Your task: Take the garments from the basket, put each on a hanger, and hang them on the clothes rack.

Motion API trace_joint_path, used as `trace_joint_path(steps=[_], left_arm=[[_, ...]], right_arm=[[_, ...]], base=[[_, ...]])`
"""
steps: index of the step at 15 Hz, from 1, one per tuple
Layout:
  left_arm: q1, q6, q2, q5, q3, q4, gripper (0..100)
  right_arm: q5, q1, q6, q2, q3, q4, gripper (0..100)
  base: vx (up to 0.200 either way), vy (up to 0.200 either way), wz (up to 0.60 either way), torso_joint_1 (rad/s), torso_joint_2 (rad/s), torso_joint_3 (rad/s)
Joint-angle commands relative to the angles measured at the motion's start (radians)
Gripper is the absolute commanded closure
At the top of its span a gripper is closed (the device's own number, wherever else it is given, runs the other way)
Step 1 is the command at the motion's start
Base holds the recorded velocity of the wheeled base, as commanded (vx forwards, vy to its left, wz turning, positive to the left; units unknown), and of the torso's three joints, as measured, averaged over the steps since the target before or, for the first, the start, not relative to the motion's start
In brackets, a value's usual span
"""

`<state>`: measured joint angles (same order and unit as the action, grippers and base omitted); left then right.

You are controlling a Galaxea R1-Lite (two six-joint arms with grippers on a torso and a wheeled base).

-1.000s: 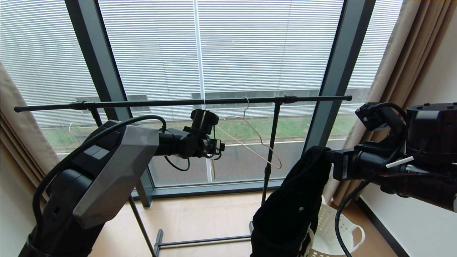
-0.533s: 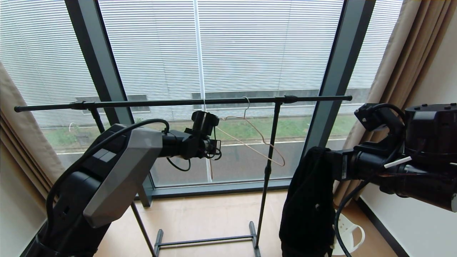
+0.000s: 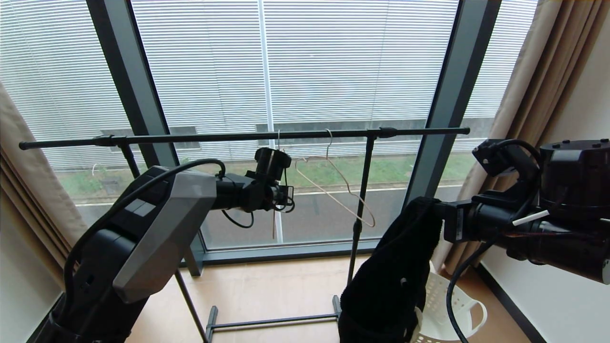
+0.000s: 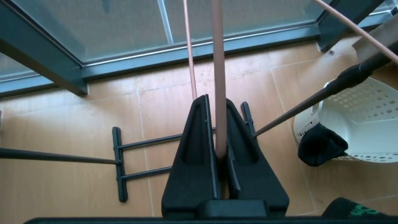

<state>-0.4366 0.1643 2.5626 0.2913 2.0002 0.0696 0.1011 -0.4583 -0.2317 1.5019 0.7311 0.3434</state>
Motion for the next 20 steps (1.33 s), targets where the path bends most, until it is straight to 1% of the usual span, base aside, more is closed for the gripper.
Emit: trace_joint_path(steps=[1, 2, 5, 8, 12, 13, 15, 16, 17, 19, 20], left_arm=[[0.002, 0.0, -0.021, 0.012, 0.0, -0.001, 100], [0.002, -0.002, -0.051, 0.031, 0.0, -0.001, 100], [-0.001, -0.003, -0.101, 0.031, -0.011, 0.003, 100], [-0.005, -0.005, -0.145, 0.029, -0.087, 0.004, 100], [-0.021, -0.014, -0.275, 0.023, -0.259, 0.003, 100], [-0.022, -0.014, -0.332, 0.02, -0.331, -0.002, 100], [-0.022, -0.014, -0.401, 0.02, -0.411, -0.002, 100], [-0.022, -0.014, -0.401, 0.02, -0.411, -0.002, 100], [-0.024, -0.019, -0.473, 0.019, -0.497, -0.002, 100], [-0.028, -0.034, -0.528, 0.017, -0.564, -0.004, 100], [-0.034, -0.034, -0.57, -0.014, -0.612, -0.004, 100]], right_arm=[[0.0, 0.0, 0.0, 0.0, -0.001, 0.002, 100], [0.0, 0.0, 0.0, 0.0, -0.001, 0.002, 100], [0.0, 0.0, 0.0, 0.0, -0.001, 0.002, 100], [0.0, 0.0, 0.0, -0.002, -0.001, 0.002, 100], [0.0, 0.0, 0.0, 0.0, -0.001, 0.002, 100], [0.0, 0.0, 0.0, 0.0, -0.001, 0.002, 100], [0.0, 0.0, 0.0, 0.001, -0.002, 0.002, 100], [0.0, 0.0, 0.0, 0.001, -0.002, 0.002, 100], [0.0, 0.0, 0.0, 0.001, -0.002, 0.0, 100], [0.0, 0.0, 0.0, 0.001, -0.002, 0.0, 100], [0.0, 0.0, 0.0, 0.001, -0.007, 0.002, 100]], base=[[0.0, 0.0, 0.0, 0.0, 0.0, 0.0], [0.0, 0.0, 0.0, 0.0, 0.0, 0.0], [0.0, 0.0, 0.0, 0.0, 0.0, 0.0], [0.0, 0.0, 0.0, 0.0, 0.0, 0.0], [0.0, 0.0, 0.0, 0.0, 0.0, 0.0], [0.0, 0.0, 0.0, 0.0, 0.0, 0.0], [0.0, 0.0, 0.0, 0.0, 0.0, 0.0], [0.0, 0.0, 0.0, 0.0, 0.0, 0.0], [0.0, 0.0, 0.0, 0.0, 0.0, 0.0], [0.0, 0.0, 0.0, 0.0, 0.0, 0.0], [0.0, 0.0, 0.0, 0.0, 0.0, 0.0]])
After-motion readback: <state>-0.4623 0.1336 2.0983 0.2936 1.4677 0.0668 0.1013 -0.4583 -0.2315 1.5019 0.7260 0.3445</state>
